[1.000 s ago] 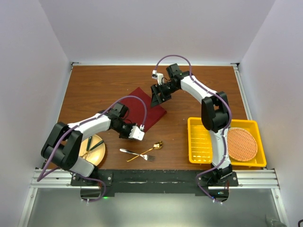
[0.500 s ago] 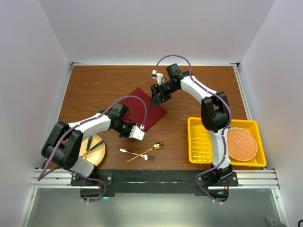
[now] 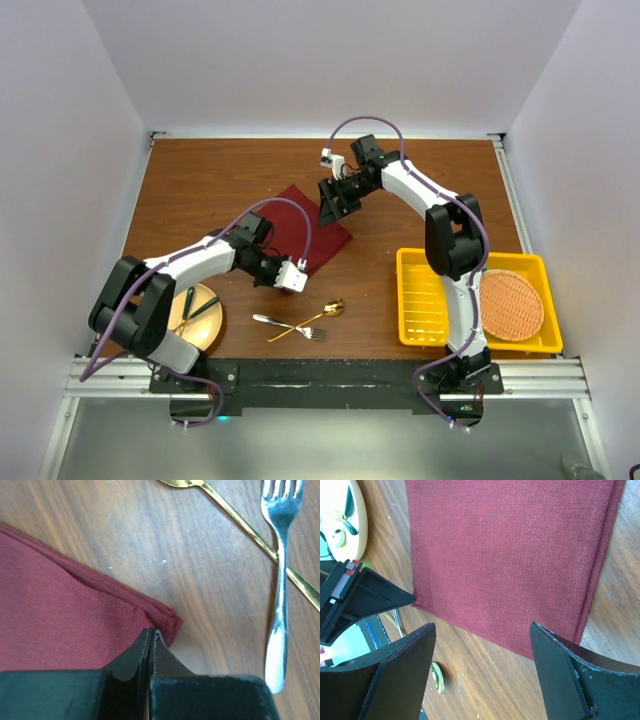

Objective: Fold the napkin into a case and place the utensils inside
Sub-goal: Pick up the top corner of the square folded napkin from the center of the board, then fold the top corner of the square-folded napkin at the center of the board.

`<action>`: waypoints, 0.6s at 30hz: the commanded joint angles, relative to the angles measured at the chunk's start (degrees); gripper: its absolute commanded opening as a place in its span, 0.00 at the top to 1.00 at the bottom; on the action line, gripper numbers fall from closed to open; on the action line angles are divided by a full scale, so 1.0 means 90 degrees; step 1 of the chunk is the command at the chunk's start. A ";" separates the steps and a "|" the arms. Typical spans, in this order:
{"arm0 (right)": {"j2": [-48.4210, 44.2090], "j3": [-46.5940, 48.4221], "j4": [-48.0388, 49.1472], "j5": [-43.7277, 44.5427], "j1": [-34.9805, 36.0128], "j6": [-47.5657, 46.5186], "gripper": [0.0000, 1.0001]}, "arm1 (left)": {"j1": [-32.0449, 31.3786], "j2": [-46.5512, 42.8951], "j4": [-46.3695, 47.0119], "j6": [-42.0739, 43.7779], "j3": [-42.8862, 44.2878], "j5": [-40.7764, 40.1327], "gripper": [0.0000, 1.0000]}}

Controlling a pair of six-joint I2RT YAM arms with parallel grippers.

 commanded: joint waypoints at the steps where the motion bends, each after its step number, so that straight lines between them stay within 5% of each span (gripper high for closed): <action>1: -0.0056 0.0073 0.0068 -0.0234 0.0045 0.0037 0.20 | 0.0104 -0.0118 0.0176 -0.0171 0.0387 0.0174 1.00; 8: -0.0056 0.0093 0.0000 -0.0313 0.0054 -0.0002 0.20 | 0.0758 0.0183 0.0634 -0.1009 0.1256 0.0476 1.00; 18: 0.0012 0.0229 -0.0117 -0.0176 0.0035 -0.0187 0.20 | 0.1101 0.1043 0.2692 -0.1939 0.1774 -0.0030 1.00</action>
